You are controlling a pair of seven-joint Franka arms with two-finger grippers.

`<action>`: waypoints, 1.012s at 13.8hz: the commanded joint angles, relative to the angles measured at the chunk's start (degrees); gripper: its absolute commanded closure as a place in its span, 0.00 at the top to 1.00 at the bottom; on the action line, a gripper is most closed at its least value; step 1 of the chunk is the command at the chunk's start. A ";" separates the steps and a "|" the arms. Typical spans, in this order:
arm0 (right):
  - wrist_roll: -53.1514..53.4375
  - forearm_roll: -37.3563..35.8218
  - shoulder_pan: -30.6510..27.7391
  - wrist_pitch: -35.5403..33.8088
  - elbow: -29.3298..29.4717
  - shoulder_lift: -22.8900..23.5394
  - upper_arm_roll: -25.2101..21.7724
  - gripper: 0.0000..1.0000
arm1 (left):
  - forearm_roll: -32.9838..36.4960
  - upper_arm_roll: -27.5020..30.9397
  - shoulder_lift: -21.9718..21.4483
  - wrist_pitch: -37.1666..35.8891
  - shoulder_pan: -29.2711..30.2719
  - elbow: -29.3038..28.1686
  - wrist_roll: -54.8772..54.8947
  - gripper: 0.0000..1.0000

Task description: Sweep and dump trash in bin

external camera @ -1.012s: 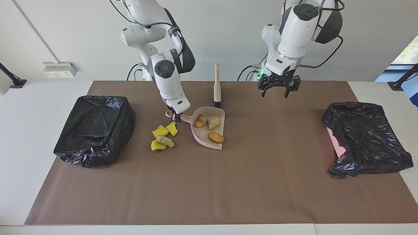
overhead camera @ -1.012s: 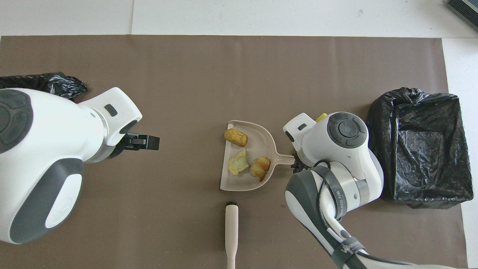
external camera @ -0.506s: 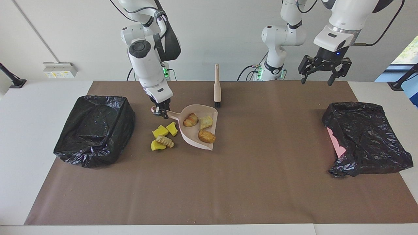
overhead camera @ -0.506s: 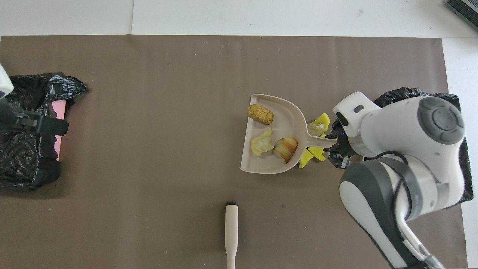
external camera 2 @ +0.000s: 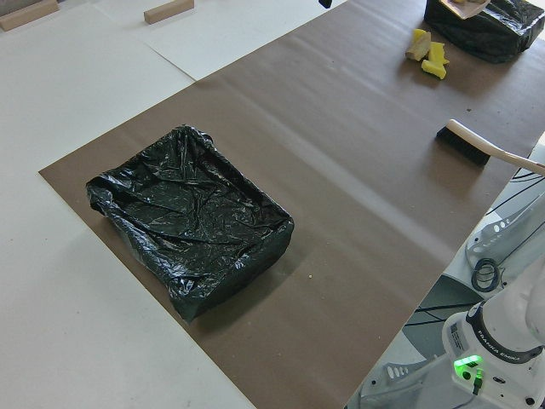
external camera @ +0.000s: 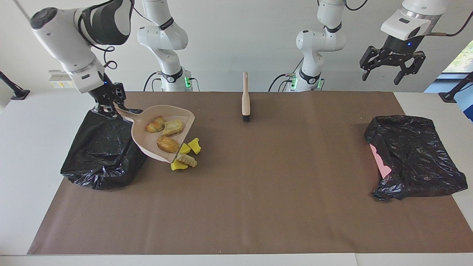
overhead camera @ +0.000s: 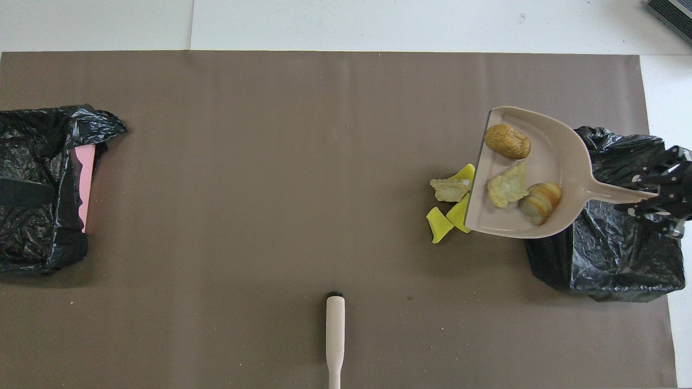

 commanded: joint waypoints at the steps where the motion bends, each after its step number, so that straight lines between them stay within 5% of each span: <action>1: -4.37 0.30 -6.11 -5.70 8.05 4.29 0.53 0.00 | -0.87 -0.08 0.53 -2.24 0.61 1.66 0.71 1.00; 5: -10.52 -9.35 -11.23 -8.01 16.17 8.78 0.53 0.00 | -3.07 0.01 2.90 -4.35 2.72 3.15 0.45 1.00; 14: -27.66 -25.43 -13.26 4.99 10.12 8.62 0.62 0.00 | -2.63 -0.08 1.06 -4.80 2.89 1.92 -0.08 1.00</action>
